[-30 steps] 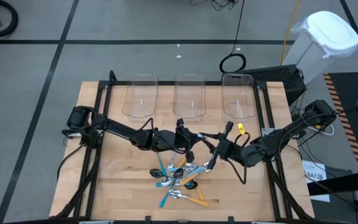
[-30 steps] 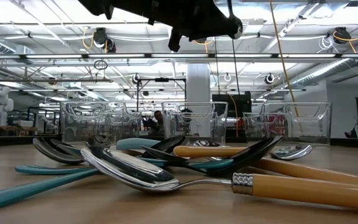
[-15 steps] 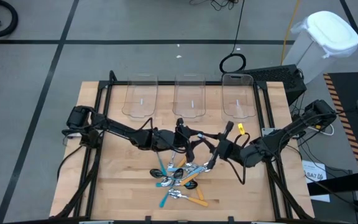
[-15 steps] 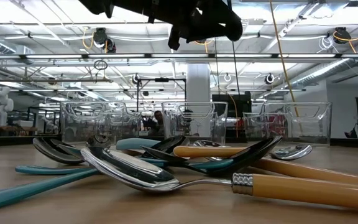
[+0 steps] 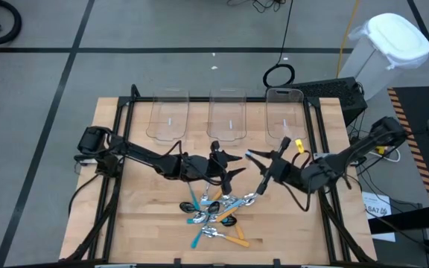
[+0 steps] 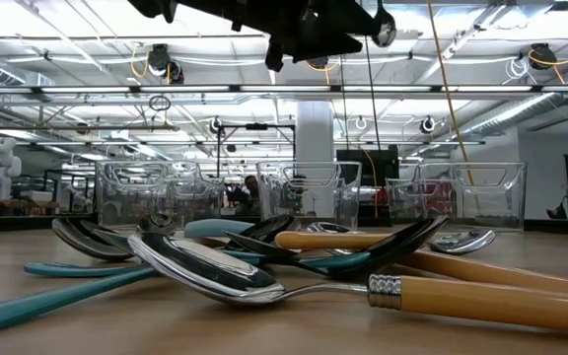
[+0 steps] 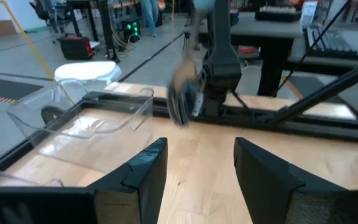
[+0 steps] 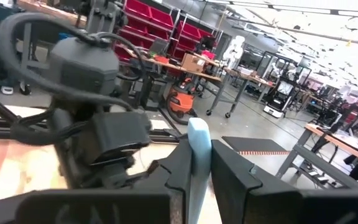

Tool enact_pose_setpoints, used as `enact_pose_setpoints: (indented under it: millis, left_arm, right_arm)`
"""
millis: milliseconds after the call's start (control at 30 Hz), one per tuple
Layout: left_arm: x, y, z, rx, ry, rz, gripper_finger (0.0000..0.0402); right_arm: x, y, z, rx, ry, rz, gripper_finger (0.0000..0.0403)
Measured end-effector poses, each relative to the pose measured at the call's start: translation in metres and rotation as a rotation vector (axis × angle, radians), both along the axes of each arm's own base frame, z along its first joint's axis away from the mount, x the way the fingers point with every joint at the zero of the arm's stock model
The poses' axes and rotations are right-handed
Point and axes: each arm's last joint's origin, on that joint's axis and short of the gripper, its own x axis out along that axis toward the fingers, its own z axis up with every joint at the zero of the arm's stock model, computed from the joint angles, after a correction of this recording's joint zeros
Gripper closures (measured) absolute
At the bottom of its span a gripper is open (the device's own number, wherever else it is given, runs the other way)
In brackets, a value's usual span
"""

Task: Sort silverware by color (type)
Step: Put the light blue spoon into the right transparent bin

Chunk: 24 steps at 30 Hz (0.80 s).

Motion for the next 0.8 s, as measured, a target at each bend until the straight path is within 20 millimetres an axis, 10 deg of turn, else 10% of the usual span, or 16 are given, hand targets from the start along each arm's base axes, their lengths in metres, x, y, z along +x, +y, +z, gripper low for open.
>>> enact_pose_setpoints:
  millis: [800]
  left_arm:
    - [-0.004,-0.004,0.001,-0.003,0.034,-0.015,0.0218]
  right_arm:
    - [-0.040,-0.062,0.025,0.011,0.016,-0.170,0.0363]
